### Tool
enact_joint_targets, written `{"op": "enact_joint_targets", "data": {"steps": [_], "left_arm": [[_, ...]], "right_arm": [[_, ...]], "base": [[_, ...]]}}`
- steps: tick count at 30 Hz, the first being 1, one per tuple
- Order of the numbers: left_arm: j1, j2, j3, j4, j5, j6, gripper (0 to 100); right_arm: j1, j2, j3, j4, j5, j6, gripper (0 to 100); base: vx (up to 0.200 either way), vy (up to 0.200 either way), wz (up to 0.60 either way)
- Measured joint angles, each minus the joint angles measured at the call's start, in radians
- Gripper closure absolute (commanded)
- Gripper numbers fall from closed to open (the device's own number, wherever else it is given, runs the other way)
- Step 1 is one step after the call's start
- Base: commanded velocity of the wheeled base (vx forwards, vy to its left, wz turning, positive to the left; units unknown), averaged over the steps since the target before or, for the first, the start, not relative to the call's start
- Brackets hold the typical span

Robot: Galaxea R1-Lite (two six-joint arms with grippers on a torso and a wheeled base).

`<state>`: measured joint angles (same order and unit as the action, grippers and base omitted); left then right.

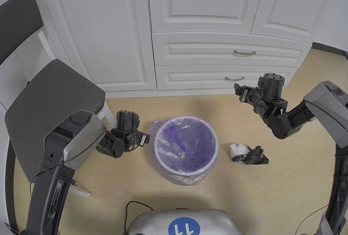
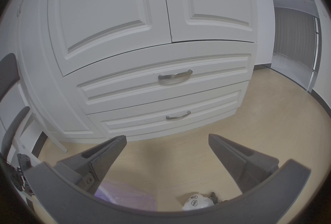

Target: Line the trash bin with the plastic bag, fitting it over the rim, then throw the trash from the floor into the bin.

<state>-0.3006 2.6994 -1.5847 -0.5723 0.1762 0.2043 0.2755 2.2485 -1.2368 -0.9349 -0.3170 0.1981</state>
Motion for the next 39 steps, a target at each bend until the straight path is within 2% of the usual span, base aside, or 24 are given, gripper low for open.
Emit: {"op": "enact_joint_targets", "data": {"steps": [9, 13, 24, 28, 35, 39], "left_arm": [[0.004, 0.109, -0.311, 0.276, -0.006, 0.001, 0], [0.001, 0.150, -0.386, 0.380, -0.038, 0.003, 0], [-0.003, 0.206, -0.415, 0.371, -0.076, -0.002, 0], [-0.002, 0.215, -0.416, 0.320, -0.074, -0.033, 0], [-0.002, 0.219, -0.414, 0.290, 0.009, -0.062, 0], [-0.003, 0.179, -0.363, 0.286, 0.031, -0.076, 0]], "right_arm": [[0.010, -0.024, 0.014, 0.000, 0.002, -0.001, 0], [0.015, -0.027, 0.021, -0.001, 0.002, -0.001, 0], [0.028, -0.026, 0.043, -0.014, 0.014, -0.003, 0], [0.030, -0.024, 0.048, -0.015, 0.015, -0.006, 0], [0.030, -0.028, 0.072, -0.020, 0.017, -0.034, 0], [0.027, -0.041, 0.095, -0.031, 0.024, -0.053, 0]], "base": [[0.000, 0.000, 0.00], [0.000, 0.000, 0.00], [0.000, 0.000, 0.00], [0.000, 0.000, 0.00], [0.000, 0.000, 0.00], [0.000, 0.000, 0.00]]}}
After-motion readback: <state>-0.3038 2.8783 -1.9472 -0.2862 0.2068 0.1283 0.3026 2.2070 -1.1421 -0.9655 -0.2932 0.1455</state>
